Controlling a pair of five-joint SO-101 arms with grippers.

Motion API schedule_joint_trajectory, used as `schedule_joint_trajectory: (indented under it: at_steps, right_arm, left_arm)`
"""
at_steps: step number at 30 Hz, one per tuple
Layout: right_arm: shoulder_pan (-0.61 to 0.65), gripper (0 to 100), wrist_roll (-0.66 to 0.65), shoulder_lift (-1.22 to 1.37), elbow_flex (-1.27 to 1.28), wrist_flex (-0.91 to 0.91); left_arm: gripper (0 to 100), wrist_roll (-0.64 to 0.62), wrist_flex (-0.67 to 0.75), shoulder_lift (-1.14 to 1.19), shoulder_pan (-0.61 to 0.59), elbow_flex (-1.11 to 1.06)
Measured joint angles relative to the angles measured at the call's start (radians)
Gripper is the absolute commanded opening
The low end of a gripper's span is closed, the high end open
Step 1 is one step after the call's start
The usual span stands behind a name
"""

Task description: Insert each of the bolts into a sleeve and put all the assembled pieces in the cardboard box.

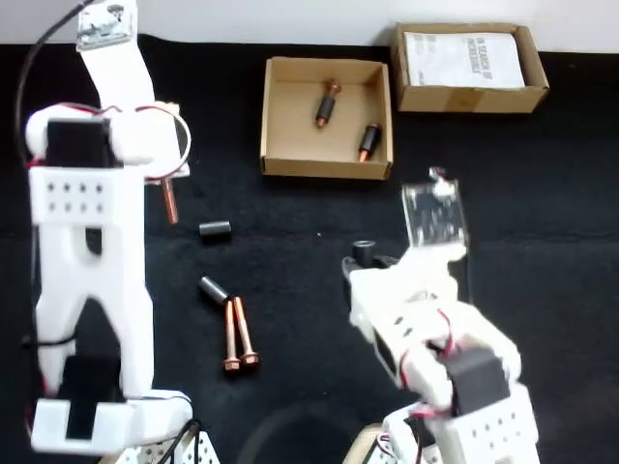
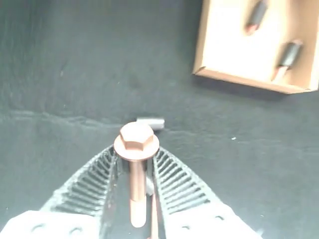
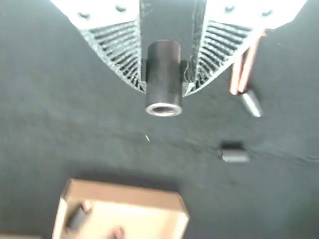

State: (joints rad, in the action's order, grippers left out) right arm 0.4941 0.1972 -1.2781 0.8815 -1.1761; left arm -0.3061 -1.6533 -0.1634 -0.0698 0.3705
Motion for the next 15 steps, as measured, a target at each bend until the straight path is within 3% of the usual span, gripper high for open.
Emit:
schedule_joint_trajectory:
  at_steps: [6, 15]
  right_arm:
    - [0.011, 0.6, -0.008, -0.288, 0.255, 0.178]
    - [0.014, 0.6, -0.153, -0.494, 0.6, 0.489]
  left_arm:
    - [1, -0.003, 0.025, -0.052, 0.026, -0.126]
    - [1, -0.009, 0.068, -0.064, 0.094, -0.187]
